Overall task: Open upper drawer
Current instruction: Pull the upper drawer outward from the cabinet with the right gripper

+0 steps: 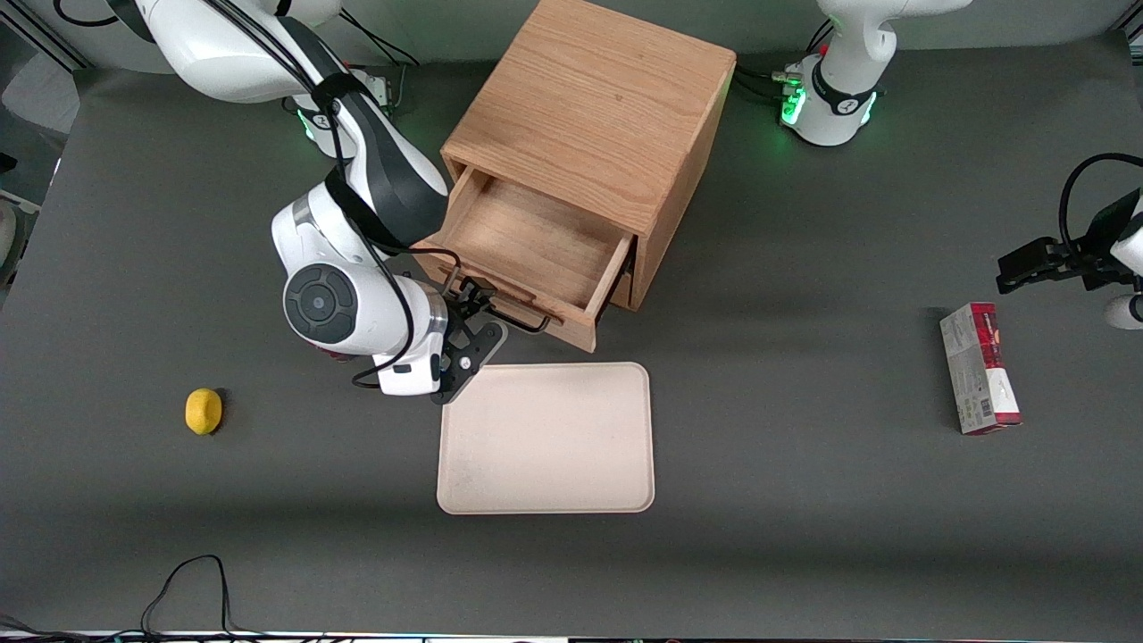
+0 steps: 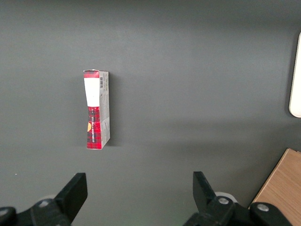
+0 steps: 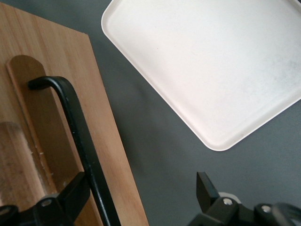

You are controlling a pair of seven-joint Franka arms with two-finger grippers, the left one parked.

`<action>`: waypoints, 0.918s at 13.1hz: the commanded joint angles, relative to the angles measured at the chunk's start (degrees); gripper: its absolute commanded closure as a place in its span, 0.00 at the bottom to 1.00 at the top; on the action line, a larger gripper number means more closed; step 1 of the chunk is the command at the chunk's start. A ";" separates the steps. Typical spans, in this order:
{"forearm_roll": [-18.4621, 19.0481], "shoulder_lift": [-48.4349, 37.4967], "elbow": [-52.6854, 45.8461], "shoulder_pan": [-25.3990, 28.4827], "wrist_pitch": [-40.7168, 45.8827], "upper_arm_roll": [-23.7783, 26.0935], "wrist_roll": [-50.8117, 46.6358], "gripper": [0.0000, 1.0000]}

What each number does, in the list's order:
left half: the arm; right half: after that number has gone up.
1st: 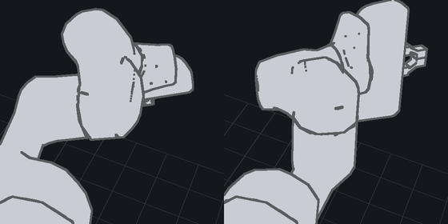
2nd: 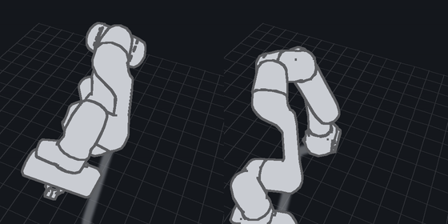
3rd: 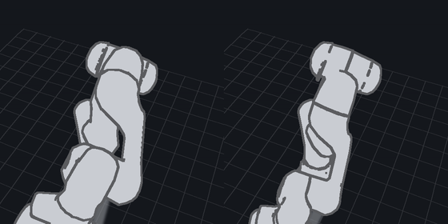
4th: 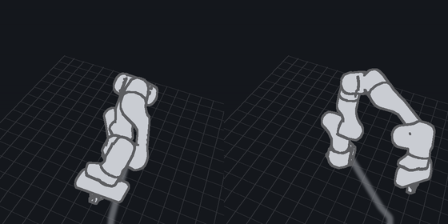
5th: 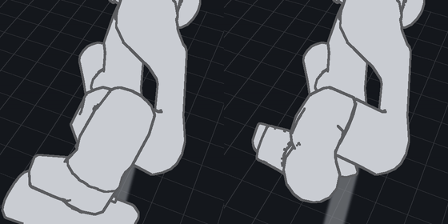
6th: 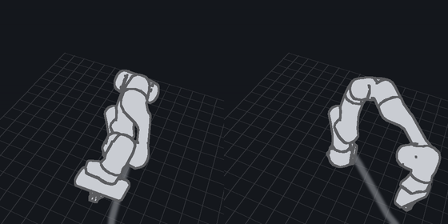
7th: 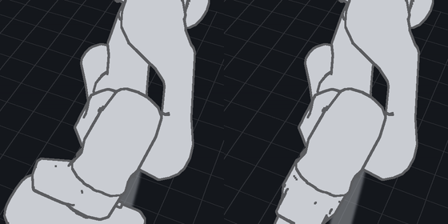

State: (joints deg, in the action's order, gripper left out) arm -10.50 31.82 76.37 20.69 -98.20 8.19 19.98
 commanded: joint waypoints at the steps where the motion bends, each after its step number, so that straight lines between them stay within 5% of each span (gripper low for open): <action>1: -1.01 1.40 -2.11 -0.47 0.81 0.34 1.64 0.00; 12: -0.83 2.98 -4.57 -1.61 0.81 0.07 3.40 0.00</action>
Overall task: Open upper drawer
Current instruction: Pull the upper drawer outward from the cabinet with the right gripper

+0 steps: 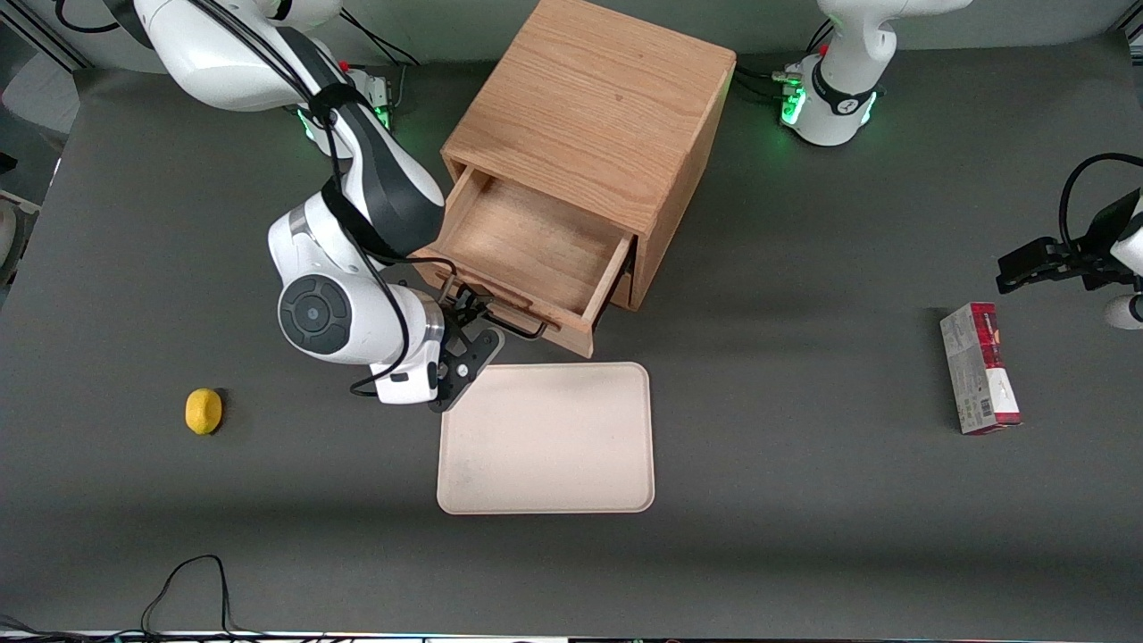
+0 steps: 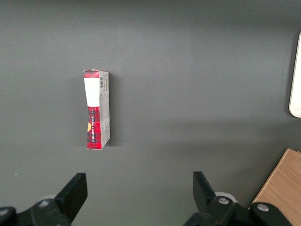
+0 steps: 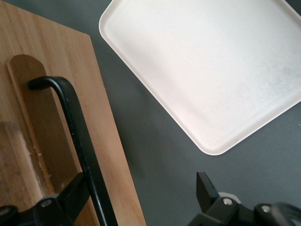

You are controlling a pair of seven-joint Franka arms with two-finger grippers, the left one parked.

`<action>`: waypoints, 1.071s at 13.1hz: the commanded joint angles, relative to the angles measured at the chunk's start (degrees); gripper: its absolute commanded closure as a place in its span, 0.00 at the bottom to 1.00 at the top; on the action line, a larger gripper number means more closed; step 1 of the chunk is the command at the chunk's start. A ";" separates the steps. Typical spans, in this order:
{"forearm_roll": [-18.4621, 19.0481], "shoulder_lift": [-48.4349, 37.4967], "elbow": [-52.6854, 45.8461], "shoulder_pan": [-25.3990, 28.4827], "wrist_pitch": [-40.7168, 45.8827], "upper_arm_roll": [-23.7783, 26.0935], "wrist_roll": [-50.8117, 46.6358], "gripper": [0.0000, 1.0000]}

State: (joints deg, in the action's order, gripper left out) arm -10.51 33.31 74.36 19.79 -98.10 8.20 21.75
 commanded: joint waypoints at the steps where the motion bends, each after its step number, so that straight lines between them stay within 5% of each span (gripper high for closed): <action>1: -0.83 1.50 -2.99 -1.33 0.72 0.06 1.89 0.00; 14: -0.56 3.08 -5.80 -3.88 0.63 0.06 3.66 0.00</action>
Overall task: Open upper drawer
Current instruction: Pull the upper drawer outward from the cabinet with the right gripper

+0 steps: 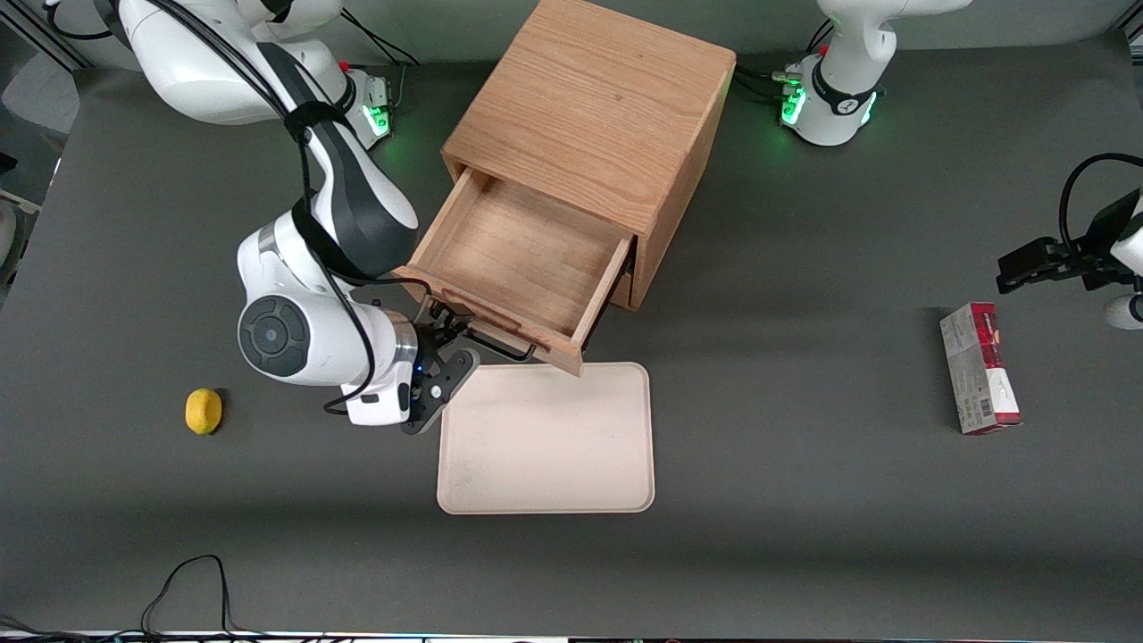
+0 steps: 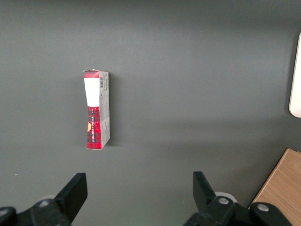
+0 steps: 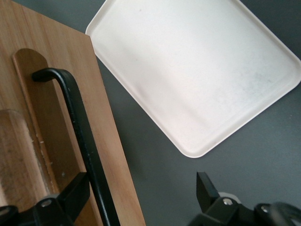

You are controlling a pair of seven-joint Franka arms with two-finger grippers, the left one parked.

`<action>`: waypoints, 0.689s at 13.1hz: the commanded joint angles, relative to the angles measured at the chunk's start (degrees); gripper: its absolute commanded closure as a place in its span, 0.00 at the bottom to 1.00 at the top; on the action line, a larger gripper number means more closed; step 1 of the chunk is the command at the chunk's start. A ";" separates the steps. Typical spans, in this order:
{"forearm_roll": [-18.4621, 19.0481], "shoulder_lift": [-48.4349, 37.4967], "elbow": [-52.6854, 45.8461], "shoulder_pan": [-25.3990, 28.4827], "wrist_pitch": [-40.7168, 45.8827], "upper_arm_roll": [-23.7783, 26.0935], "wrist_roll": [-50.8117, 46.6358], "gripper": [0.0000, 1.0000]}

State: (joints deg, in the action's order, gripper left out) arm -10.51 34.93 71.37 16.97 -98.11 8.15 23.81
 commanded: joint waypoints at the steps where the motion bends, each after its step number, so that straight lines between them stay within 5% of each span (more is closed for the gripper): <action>1: -0.56 1.46 -2.99 -1.15 0.64 0.11 1.59 0.00; 9: -0.21 1.55 -4.22 -2.29 0.37 -0.06 1.50 0.00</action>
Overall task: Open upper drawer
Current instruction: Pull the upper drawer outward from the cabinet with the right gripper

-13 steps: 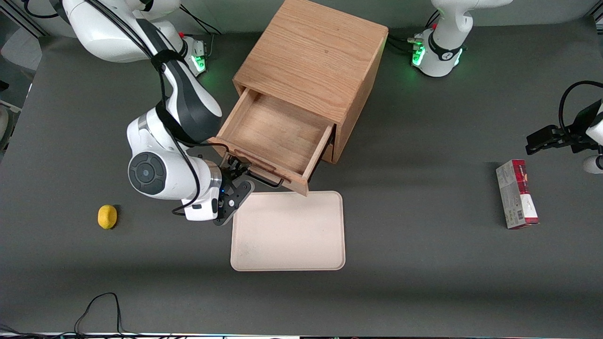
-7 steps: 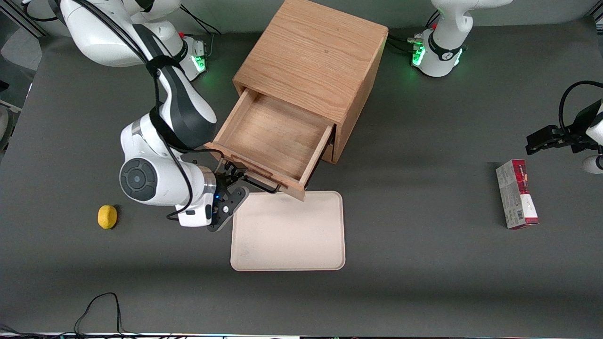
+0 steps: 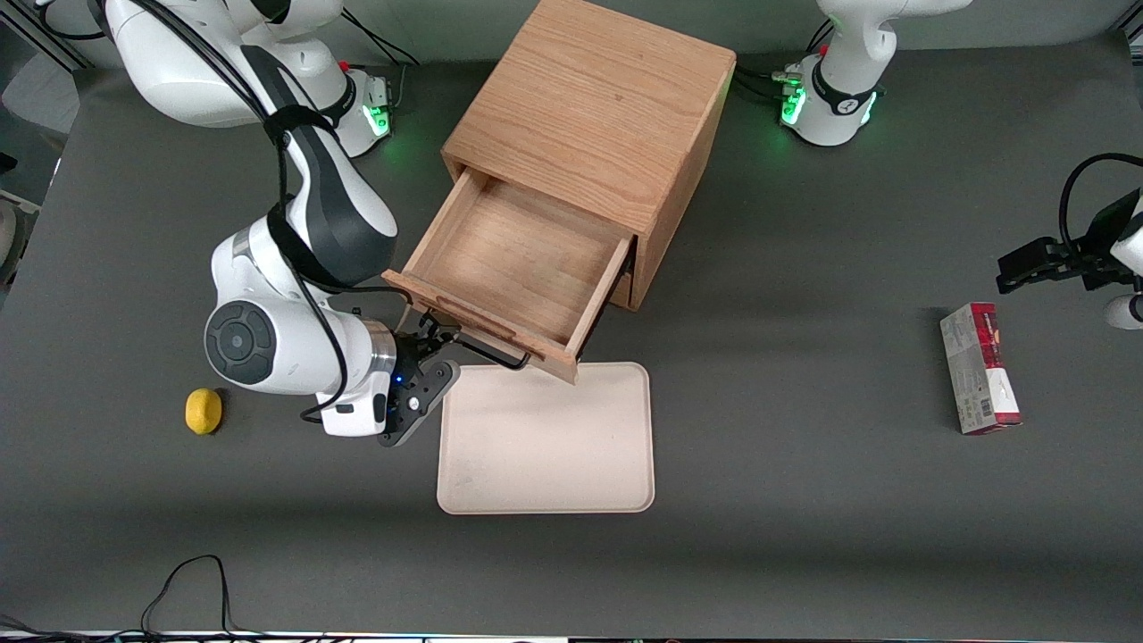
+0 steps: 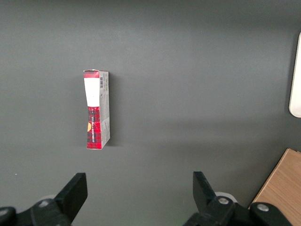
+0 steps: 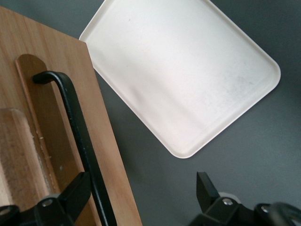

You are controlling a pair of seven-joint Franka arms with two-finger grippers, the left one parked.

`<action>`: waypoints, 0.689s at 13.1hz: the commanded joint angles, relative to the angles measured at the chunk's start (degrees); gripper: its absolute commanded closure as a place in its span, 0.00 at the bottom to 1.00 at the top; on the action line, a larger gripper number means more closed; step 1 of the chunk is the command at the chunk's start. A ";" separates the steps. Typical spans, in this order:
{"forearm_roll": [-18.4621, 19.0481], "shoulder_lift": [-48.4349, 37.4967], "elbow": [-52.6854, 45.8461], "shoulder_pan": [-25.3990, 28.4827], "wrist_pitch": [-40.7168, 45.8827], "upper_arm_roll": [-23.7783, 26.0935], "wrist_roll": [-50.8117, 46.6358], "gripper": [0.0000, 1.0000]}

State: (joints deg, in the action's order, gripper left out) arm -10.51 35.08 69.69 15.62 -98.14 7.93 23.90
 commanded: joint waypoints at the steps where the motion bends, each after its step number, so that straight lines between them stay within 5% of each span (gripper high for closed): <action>1: -0.21 1.39 -2.89 -1.46 0.41 0.16 1.41 0.00; 9: 0.14 -2.29 -2.46 -4.54 1.20 -2.37 -0.16 0.00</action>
State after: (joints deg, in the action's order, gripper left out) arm -10.48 34.54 67.44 11.52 -98.04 7.19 23.94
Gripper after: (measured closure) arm 0.000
